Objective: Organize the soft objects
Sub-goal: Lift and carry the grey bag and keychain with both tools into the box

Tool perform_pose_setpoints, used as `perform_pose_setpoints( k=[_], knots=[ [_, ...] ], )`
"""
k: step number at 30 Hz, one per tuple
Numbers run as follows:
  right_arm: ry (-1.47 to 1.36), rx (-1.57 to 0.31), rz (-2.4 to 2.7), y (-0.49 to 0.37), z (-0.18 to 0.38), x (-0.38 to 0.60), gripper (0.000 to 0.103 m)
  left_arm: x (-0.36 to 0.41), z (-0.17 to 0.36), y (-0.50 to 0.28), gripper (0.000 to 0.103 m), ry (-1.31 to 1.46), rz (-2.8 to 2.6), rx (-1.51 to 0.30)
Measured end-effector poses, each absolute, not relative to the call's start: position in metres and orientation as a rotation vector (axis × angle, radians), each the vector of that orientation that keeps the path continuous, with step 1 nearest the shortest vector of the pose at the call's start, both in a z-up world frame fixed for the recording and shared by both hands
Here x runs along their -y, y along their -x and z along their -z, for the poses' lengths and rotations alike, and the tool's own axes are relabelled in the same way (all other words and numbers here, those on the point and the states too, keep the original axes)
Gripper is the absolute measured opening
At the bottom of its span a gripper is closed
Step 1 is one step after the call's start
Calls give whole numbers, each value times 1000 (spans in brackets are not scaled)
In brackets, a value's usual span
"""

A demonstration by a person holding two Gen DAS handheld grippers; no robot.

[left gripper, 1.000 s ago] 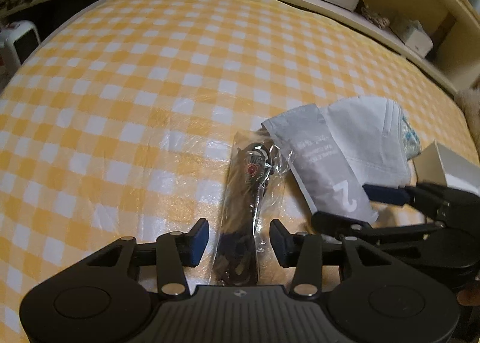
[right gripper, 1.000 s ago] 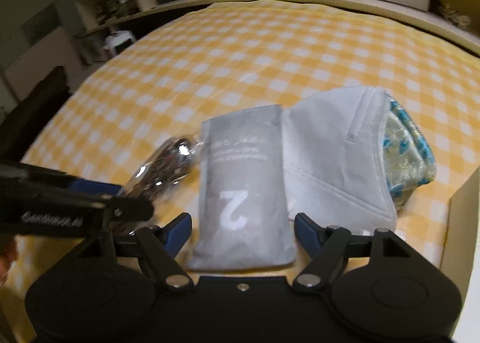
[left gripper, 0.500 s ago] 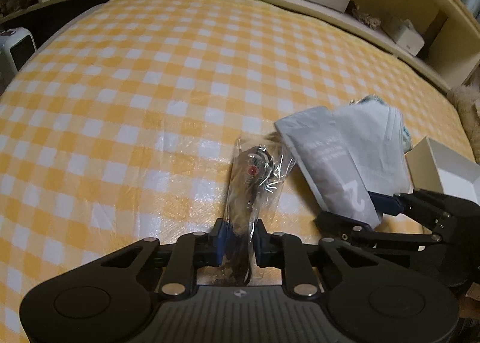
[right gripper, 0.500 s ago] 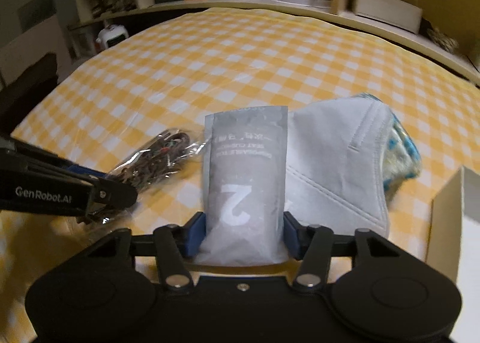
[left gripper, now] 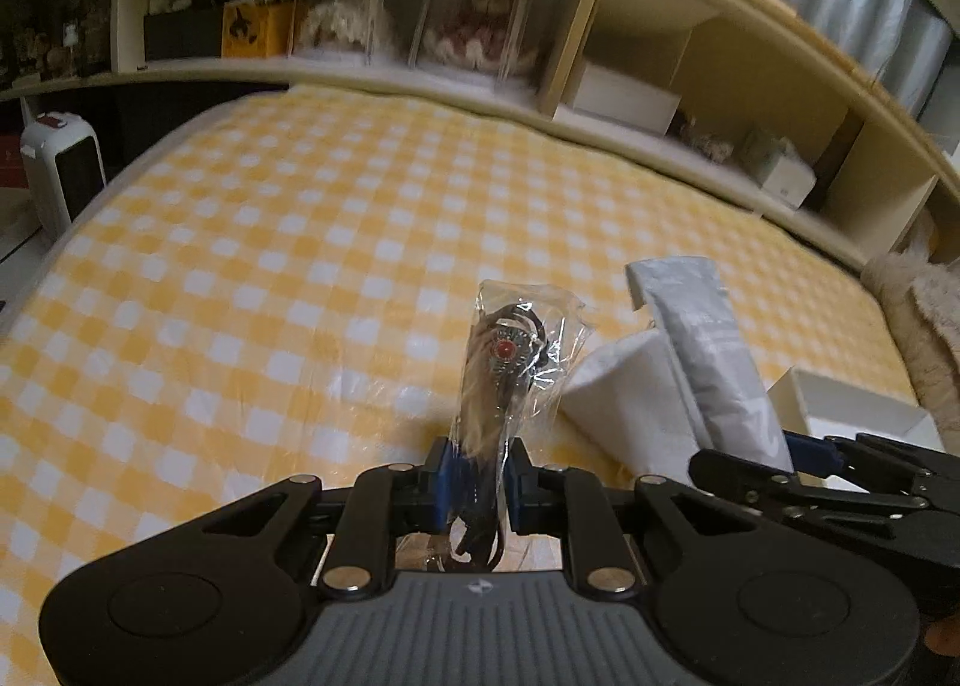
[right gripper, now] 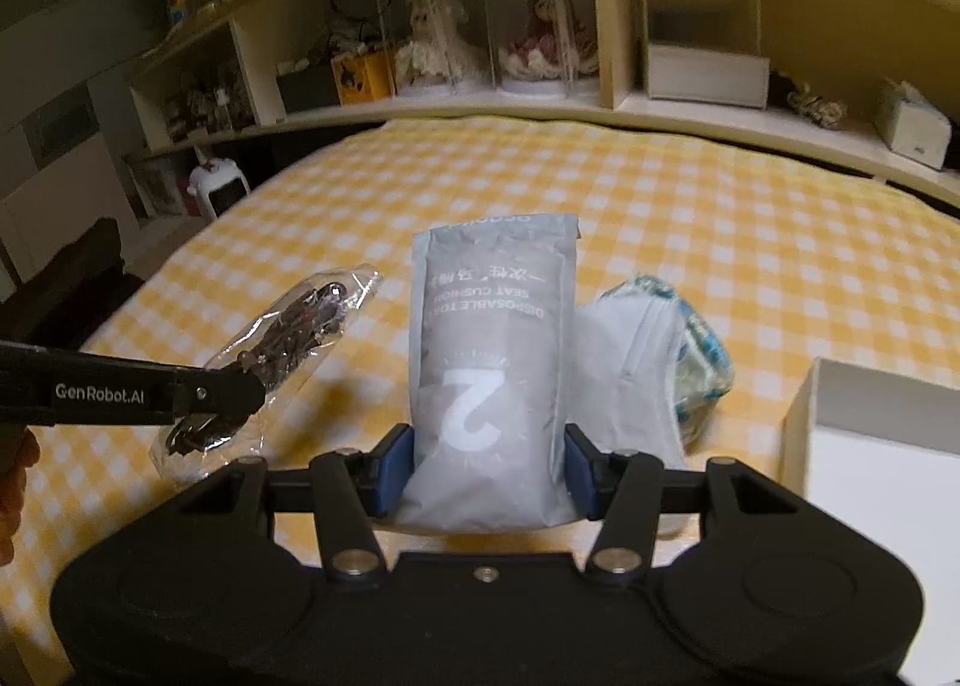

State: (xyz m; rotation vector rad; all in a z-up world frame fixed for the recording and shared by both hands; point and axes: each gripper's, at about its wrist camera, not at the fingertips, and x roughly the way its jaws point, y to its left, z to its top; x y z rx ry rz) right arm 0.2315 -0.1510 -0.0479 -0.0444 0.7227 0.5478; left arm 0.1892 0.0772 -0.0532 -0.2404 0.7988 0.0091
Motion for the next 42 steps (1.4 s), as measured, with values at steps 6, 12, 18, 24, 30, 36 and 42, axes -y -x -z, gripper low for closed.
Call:
perform_pose_setpoints(
  k=[6, 12, 18, 24, 30, 36, 42],
  knots=[
    [-7, -665, -514, -216, 10, 183, 54, -62, 29, -176, 19, 301, 45, -729],
    [-36, -600, -476, -197, -17, 217, 54, -34, 4, -161, 19, 295, 100, -655],
    [-59, -568, -425, -182, -29, 251, 55, -7, -11, -155, 19, 282, 133, -597],
    [-80, -562, -365, -173, -31, 285, 55, 28, -13, -162, 19, 314, 192, -599],
    [-119, -587, -276, -171, -25, 326, 56, 75, 1, -176, 19, 374, 263, -655],
    [-186, -666, -214, -184, -2, 360, 56, 113, 31, -195, 19, 433, 285, -747],
    [-192, -782, -214, -201, 25, 367, 55, 139, 61, -210, 19, 512, 247, -811]
  ],
)
